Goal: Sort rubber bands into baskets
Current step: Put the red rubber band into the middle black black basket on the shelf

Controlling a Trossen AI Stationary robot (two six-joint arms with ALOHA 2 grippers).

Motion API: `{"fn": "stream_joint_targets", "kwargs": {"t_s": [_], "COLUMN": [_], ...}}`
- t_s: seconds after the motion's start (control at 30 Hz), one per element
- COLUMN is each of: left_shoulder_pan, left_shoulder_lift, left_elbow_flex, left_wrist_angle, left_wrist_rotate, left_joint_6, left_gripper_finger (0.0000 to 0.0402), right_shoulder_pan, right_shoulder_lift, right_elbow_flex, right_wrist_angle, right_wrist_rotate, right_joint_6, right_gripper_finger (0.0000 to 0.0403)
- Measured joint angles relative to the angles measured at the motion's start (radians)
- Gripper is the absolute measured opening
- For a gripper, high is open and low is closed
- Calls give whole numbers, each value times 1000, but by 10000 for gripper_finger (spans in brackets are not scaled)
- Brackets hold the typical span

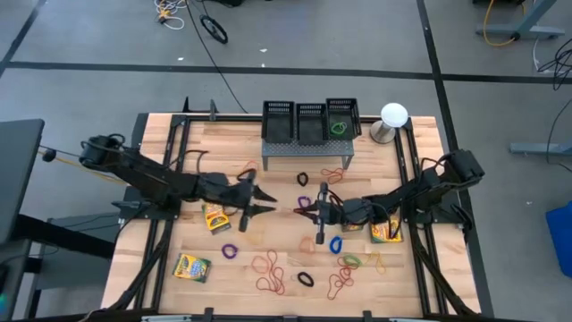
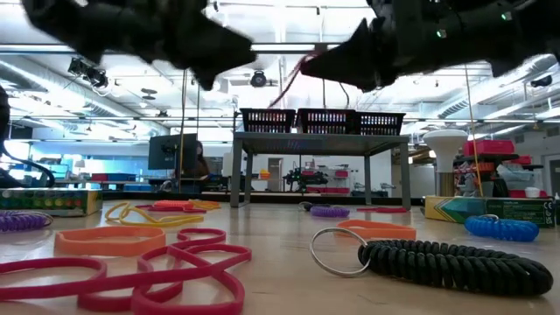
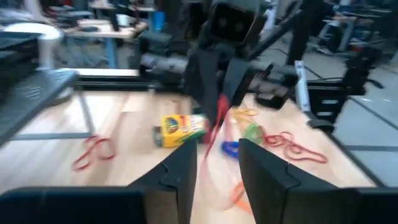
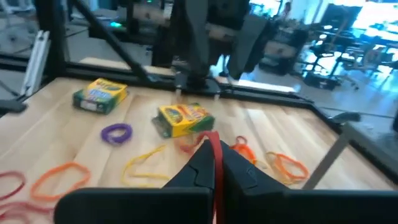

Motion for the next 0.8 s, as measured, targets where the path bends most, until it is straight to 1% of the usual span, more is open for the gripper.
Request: {"fn": "stream_joint_targets", "kwargs": {"t_s": [0.03,0.13,0.27,0.37,0.47,0.57,0.63,0.73,0.8], "left_shoulder_pan": [3,21,61,93,118,135,140,141,141], "left_shoulder_lift": [-20,-48,-46,-37,-38,-37,-37,-32,-32], "left_elbow_flex": [-36,-155,-303,-380,-420,-426,-423,-423,-423], "left_wrist_angle": [35,224,515,642,697,689,693,689,694], "left_wrist_rotate": [-11,-19,-38,-47,-64,-66,-62,-63,-63], "left_joint_6": [2,0,-28,-35,-36,-37,-33,-26,-25], "left_gripper_finger": [131,133,130,128,126,125,125,125,125], "right_shoulder_pan": [-6,-38,-114,-191,-293,-407,-481,-590,-650], "right_shoulder_lift": [-3,-41,-104,-145,-161,-160,-158,-149,-140], "right_elbow_flex": [18,81,206,334,459,568,617,666,672], "right_wrist_angle": [-18,-147,-393,-616,-842,-997,-1054,-1120,-1128], "right_wrist_rotate": [1,9,19,27,71,79,74,36,-14], "right_joint_6": [0,4,27,32,31,45,49,71,96], "right_gripper_finger": [3,3,2,2,1,1,1,1,1]}}
